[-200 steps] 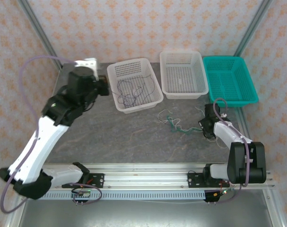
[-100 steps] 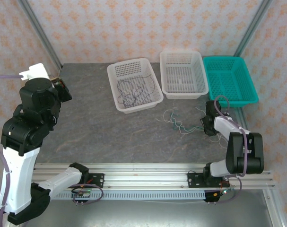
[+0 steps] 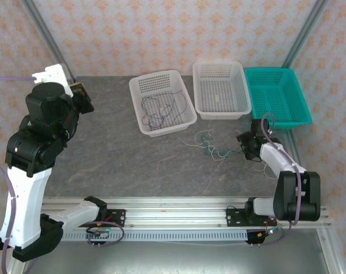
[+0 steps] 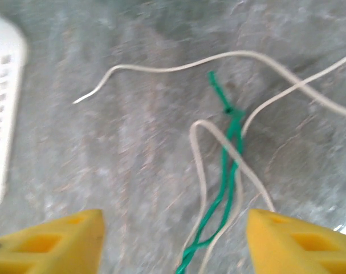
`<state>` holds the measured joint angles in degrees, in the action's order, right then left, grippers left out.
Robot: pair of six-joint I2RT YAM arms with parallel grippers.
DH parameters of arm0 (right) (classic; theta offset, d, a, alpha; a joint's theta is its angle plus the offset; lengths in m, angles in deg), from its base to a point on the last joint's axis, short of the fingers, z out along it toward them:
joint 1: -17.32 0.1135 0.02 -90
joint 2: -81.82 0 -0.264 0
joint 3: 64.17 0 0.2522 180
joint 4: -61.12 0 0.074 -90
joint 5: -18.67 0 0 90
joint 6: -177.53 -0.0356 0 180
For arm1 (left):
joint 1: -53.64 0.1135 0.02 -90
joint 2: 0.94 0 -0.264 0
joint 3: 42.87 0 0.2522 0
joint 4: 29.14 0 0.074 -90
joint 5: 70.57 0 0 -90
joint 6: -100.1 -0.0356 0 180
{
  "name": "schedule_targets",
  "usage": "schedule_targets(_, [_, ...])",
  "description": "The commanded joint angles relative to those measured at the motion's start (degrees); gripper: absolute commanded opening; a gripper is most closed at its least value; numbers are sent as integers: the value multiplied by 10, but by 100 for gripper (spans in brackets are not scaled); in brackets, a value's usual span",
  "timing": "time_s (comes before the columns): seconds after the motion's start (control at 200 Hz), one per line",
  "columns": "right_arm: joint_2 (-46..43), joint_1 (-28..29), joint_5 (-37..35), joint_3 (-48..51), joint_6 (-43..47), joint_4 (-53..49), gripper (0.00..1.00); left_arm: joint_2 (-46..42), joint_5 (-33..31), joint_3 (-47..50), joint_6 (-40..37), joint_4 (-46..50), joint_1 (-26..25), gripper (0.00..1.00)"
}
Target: Untangle the cables
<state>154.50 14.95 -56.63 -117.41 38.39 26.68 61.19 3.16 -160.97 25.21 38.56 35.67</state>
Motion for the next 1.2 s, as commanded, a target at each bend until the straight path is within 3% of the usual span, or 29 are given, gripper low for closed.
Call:
schedule_targets(0.0, [-75,9,26,-8,25,-38,78,19,-36,-44,-47,-45,3,0])
schedule_targets(0.095, [-148,10,11,-2,9,-59,100,44,-57,-80,-77,-77,3,0])
schedule_targets(0.195, [-214,10,0,16,-8,-55,99,76,-57,-133,-95,-105,3,0])
schedule_targets(0.3, [-251,10,-2,24,-1,-43,99,123,2,-210,-105,-129,3,0])
schedule_targets(0.626, [-251,10,37,56,-43,7,99,301,155,-384,-69,-249,3,0])
schedule_targets(0.751, [-248,10,38,68,-42,19,99,363,162,-455,-53,-265,3,0])
schedule_targets(0.951, [-247,10,45,84,-42,28,99,403,150,-475,-55,-339,3,0])
schedule_targets(1.196, [-251,10,48,88,-43,27,99,459,133,-515,-50,-302,3,0])
